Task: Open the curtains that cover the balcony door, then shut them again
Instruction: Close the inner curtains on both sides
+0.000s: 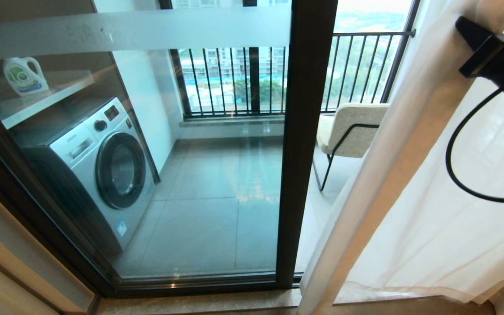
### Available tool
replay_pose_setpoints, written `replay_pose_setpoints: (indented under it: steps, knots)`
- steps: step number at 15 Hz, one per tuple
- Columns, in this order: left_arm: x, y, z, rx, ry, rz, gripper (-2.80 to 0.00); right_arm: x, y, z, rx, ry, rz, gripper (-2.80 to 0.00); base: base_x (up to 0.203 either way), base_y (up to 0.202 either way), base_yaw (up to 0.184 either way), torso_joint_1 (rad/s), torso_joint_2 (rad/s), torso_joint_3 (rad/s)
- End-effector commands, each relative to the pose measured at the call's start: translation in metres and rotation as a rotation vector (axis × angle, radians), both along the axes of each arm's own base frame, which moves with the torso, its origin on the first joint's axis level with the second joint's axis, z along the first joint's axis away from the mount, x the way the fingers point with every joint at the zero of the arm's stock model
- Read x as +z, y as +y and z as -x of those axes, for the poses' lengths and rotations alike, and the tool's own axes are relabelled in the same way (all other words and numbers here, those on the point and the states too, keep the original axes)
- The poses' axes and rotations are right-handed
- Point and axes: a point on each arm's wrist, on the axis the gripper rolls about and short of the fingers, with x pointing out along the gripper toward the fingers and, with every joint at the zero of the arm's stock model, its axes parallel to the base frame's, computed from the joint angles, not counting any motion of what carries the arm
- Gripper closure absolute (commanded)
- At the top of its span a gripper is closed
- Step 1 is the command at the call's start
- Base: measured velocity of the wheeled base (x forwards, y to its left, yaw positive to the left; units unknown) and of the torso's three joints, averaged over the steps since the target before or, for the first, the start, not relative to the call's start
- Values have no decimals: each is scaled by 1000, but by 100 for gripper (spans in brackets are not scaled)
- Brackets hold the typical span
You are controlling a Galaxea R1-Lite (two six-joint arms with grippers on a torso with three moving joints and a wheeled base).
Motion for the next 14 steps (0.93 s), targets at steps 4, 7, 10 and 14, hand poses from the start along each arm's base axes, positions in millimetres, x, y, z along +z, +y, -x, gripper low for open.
replay_pose_setpoints:
  steps: [4,7,10,14]
  knots:
    - [0,0,0,1,0,0,0,0,0,0,2,-5,0,0,0,191,-1,3,2,4]
    - [0,0,0,1,0,0,0,1,0,1,1,-7,-2,0,0,187,3,4,2,0]
    - [0,0,0,1,0,0,0,0,0,2,2,-5,-1,0,0,190,1,4,2,1]
    - [0,0,0,1,0,1,0,1,0,2,2,-10,0,0,0,193,3,2,2,1]
